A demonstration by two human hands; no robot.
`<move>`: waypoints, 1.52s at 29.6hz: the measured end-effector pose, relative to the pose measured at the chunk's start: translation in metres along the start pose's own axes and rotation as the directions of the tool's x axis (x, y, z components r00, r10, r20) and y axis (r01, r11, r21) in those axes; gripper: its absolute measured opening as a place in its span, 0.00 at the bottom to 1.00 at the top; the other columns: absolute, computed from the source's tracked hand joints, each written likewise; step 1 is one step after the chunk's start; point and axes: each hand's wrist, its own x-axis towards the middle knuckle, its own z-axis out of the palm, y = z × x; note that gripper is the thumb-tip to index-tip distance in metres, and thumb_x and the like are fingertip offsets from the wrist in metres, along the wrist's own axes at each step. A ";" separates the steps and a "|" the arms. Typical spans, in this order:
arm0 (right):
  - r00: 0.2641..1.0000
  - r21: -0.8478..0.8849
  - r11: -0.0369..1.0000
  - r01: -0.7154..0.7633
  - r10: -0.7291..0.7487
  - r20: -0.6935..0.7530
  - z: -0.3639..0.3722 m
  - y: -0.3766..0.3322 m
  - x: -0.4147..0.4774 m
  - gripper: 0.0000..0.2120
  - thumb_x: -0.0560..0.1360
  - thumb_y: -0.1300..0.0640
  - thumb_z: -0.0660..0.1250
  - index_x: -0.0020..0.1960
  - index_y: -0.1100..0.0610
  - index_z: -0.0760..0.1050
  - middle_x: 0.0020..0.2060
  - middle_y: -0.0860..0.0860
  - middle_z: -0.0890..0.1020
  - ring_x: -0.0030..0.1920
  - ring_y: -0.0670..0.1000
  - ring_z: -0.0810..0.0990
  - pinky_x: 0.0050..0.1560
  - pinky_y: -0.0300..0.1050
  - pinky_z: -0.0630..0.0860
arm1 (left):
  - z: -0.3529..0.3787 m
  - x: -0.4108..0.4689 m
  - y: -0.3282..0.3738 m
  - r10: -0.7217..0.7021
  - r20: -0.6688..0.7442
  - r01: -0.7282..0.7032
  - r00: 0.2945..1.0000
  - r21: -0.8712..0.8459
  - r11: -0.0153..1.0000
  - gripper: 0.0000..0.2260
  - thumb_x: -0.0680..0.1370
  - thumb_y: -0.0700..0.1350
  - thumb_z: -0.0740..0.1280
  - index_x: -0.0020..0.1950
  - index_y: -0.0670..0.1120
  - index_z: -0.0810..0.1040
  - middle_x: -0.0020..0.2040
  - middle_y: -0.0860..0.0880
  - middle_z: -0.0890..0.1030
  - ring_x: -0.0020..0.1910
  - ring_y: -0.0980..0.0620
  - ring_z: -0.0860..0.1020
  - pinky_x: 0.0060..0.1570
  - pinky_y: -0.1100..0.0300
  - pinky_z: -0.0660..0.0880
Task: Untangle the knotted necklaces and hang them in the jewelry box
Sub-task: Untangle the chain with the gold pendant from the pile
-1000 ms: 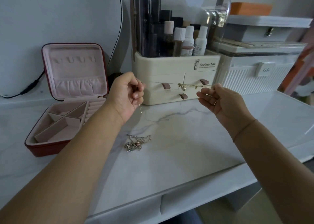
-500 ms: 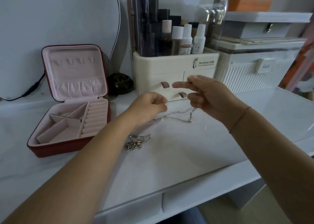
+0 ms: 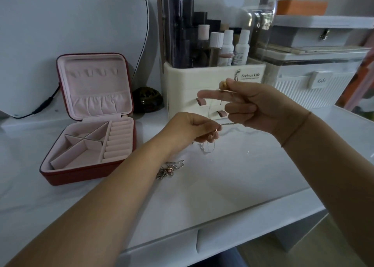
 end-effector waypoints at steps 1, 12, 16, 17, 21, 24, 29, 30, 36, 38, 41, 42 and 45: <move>0.998 0.012 1.000 -0.011 0.012 -0.060 -0.005 0.005 0.000 0.09 0.80 0.55 0.55 0.43 0.56 0.67 0.59 0.57 0.81 0.19 0.42 0.59 0.21 0.31 0.58 | -0.001 0.000 0.000 -0.004 -0.023 0.004 1.000 -0.021 1.000 0.06 0.77 0.42 0.67 0.46 0.42 0.83 0.38 0.47 0.83 0.36 0.55 0.79 0.39 0.68 0.74; 0.905 -0.251 0.967 -0.042 -0.070 -0.419 -0.017 0.060 0.004 0.05 0.80 0.57 0.61 0.52 0.58 0.72 0.43 0.54 0.82 0.27 0.47 0.66 0.28 0.37 0.68 | -0.007 0.006 -0.001 -0.151 -0.206 0.100 0.967 -0.240 0.966 0.06 0.77 0.45 0.68 0.42 0.45 0.80 0.37 0.50 0.81 0.36 0.56 0.79 0.38 0.66 0.75; 0.926 -0.414 0.910 0.037 -0.187 -0.329 -0.011 0.072 0.003 0.06 0.77 0.58 0.66 0.54 0.54 0.77 0.42 0.50 0.77 0.31 0.45 0.72 0.32 0.35 0.67 | -0.008 0.007 0.001 -0.203 -0.203 0.121 0.958 -0.355 0.927 0.09 0.78 0.45 0.66 0.39 0.44 0.77 0.33 0.51 0.79 0.31 0.56 0.78 0.35 0.64 0.75; 0.930 -0.467 0.882 0.053 -0.214 -0.299 -0.008 0.073 0.003 0.06 0.76 0.57 0.67 0.53 0.53 0.78 0.44 0.48 0.77 0.34 0.45 0.73 0.35 0.34 0.70 | -0.006 0.007 0.001 -0.203 -0.192 0.126 0.960 -0.352 0.928 0.09 0.78 0.45 0.66 0.39 0.44 0.77 0.32 0.51 0.79 0.30 0.56 0.78 0.33 0.64 0.75; 0.903 -0.668 0.740 0.079 -0.336 -0.266 -0.005 0.077 0.003 0.05 0.74 0.54 0.70 0.48 0.45 0.80 0.58 0.45 0.75 0.51 0.42 0.78 0.49 0.33 0.71 | -0.001 0.005 0.003 -0.192 -0.173 0.123 0.966 -0.348 0.929 0.10 0.78 0.45 0.66 0.39 0.42 0.77 0.31 0.50 0.78 0.29 0.56 0.77 0.30 0.66 0.75; 0.850 -0.749 0.655 0.100 -0.448 -0.279 -0.004 0.077 0.000 0.04 0.72 0.51 0.71 0.46 0.45 0.81 0.55 0.42 0.77 0.50 0.41 0.76 0.47 0.35 0.68 | -0.001 0.004 0.001 -0.198 -0.183 0.126 0.963 -0.345 0.930 0.09 0.77 0.44 0.67 0.39 0.43 0.79 0.30 0.50 0.79 0.28 0.56 0.76 0.30 0.65 0.75; 0.805 -0.746 0.652 0.137 -0.512 -0.299 0.000 0.076 -0.002 0.05 0.70 0.51 0.74 0.43 0.51 0.82 0.38 0.42 0.82 0.39 0.40 0.74 0.38 0.29 0.67 | 0.002 0.005 -0.002 -0.215 -0.207 0.147 0.955 -0.298 0.943 0.07 0.76 0.44 0.69 0.39 0.44 0.81 0.31 0.50 0.80 0.28 0.56 0.77 0.35 0.63 0.75; 0.797 -0.757 0.641 0.131 -0.522 -0.304 0.002 0.076 -0.003 0.05 0.70 0.52 0.74 0.43 0.52 0.82 0.36 0.42 0.82 0.38 0.40 0.74 0.37 0.28 0.67 | 0.003 0.005 -0.003 -0.212 -0.206 0.146 0.955 -0.292 0.945 0.07 0.75 0.45 0.70 0.39 0.44 0.81 0.31 0.49 0.80 0.28 0.56 0.78 0.36 0.62 0.75; 0.793 -0.774 0.625 0.098 -0.519 -0.318 0.004 0.076 -0.004 0.04 0.73 0.57 0.72 0.41 0.57 0.81 0.31 0.43 0.78 0.28 0.36 0.72 0.31 0.27 0.66 | 0.006 0.004 -0.004 -0.143 -0.171 0.096 0.975 -0.256 0.962 0.03 0.73 0.40 0.71 0.43 0.41 0.79 0.35 0.47 0.82 0.32 0.54 0.80 0.34 0.65 0.78; 0.804 -0.767 0.634 0.097 -0.504 -0.315 0.004 0.076 -0.005 0.04 0.74 0.58 0.71 0.41 0.57 0.81 0.32 0.44 0.78 0.27 0.36 0.72 0.31 0.27 0.66 | 0.005 0.004 -0.004 -0.131 -0.144 0.088 0.981 -0.274 0.958 0.03 0.72 0.36 0.71 0.44 0.41 0.79 0.34 0.46 0.82 0.32 0.54 0.81 0.36 0.65 0.78; 0.818 -0.742 0.665 0.086 -0.472 -0.328 0.001 0.077 -0.002 0.06 0.75 0.59 0.69 0.39 0.54 0.79 0.31 0.43 0.78 0.30 0.37 0.73 0.34 0.27 0.67 | 0.002 0.004 -0.004 -0.118 -0.140 0.076 0.983 -0.277 0.958 0.05 0.72 0.34 0.70 0.45 0.41 0.79 0.33 0.47 0.82 0.32 0.55 0.81 0.36 0.66 0.78; 0.825 -0.718 0.690 0.088 -0.455 -0.336 0.000 0.077 -0.001 0.07 0.76 0.58 0.68 0.38 0.53 0.79 0.32 0.45 0.79 0.32 0.38 0.74 0.36 0.29 0.68 | 0.000 0.005 -0.004 -0.114 -0.147 0.070 0.983 -0.275 0.959 0.05 0.73 0.33 0.70 0.46 0.41 0.79 0.34 0.47 0.82 0.32 0.55 0.80 0.36 0.66 0.78; 0.830 -0.622 0.776 0.108 -0.415 -0.373 -0.004 0.077 0.000 0.09 0.78 0.58 0.65 0.39 0.53 0.77 0.34 0.48 0.79 0.36 0.43 0.74 0.42 0.35 0.71 | -0.004 0.006 -0.007 -0.112 -0.180 0.068 0.977 -0.239 0.969 0.06 0.73 0.34 0.70 0.47 0.42 0.80 0.35 0.48 0.82 0.33 0.56 0.80 0.36 0.66 0.77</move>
